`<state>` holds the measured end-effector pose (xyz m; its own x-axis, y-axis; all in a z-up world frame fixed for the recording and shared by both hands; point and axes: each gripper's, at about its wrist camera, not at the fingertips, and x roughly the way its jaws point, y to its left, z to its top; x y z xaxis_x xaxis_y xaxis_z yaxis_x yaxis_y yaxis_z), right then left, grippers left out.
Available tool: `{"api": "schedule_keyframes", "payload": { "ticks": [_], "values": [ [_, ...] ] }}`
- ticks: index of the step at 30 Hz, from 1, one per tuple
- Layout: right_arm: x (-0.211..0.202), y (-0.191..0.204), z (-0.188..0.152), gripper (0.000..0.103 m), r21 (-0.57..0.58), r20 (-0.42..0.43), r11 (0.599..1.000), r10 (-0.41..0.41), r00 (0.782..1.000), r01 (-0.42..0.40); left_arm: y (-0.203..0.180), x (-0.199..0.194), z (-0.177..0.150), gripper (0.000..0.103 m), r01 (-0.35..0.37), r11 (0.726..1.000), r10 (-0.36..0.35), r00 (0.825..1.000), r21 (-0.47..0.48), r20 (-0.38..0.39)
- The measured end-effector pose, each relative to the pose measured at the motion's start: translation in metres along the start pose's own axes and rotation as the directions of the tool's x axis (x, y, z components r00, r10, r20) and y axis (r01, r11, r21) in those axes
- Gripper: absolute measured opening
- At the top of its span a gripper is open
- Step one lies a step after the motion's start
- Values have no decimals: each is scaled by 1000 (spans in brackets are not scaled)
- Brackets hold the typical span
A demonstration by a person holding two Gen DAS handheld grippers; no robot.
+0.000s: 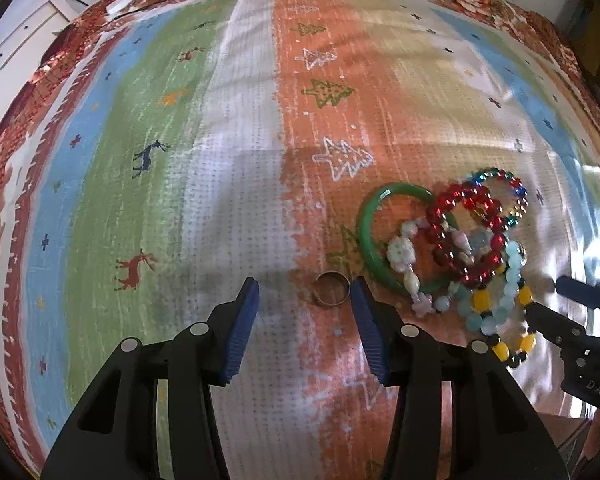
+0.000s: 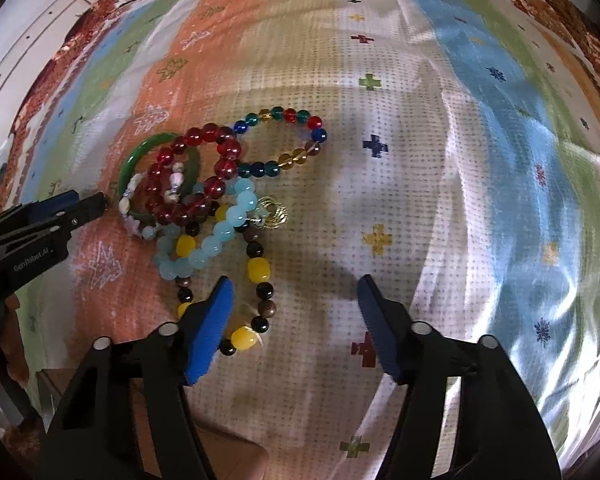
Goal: Organize jewelry
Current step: 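Grasp the small silver ring with the left tool while the right grasps the yellow-black bead bracelet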
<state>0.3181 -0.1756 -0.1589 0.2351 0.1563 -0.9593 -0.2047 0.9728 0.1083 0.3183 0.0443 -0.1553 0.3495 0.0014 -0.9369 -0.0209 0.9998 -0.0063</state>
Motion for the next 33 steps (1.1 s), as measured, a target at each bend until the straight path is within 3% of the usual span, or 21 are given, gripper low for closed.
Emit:
{"api": "schedule_keyframes", "payload": {
  "ticks": [4, 19, 23, 33],
  "values": [
    [2, 1, 1, 55, -8, -3, 1000, -18, 1000, 18, -4, 4, 3, 46, -6, 1000, 6, 1000, 21, -5],
    [6, -10, -1, 29, 6, -1, 999, -43, 999, 43, -3, 7, 2, 20, -6, 999, 6, 1000, 42, 10],
    [3, -12, -1, 11, 0, -2, 1000, -26, 1000, 26, -3, 4, 1, 20, 7, 999, -8, 1000, 41, 10],
    [-7, -10, -6, 11, -17, 9, 999, -27, 1000, 27, -3, -5, -1, 20, 13, 999, -14, 1000, 49, 23]
  ]
}}
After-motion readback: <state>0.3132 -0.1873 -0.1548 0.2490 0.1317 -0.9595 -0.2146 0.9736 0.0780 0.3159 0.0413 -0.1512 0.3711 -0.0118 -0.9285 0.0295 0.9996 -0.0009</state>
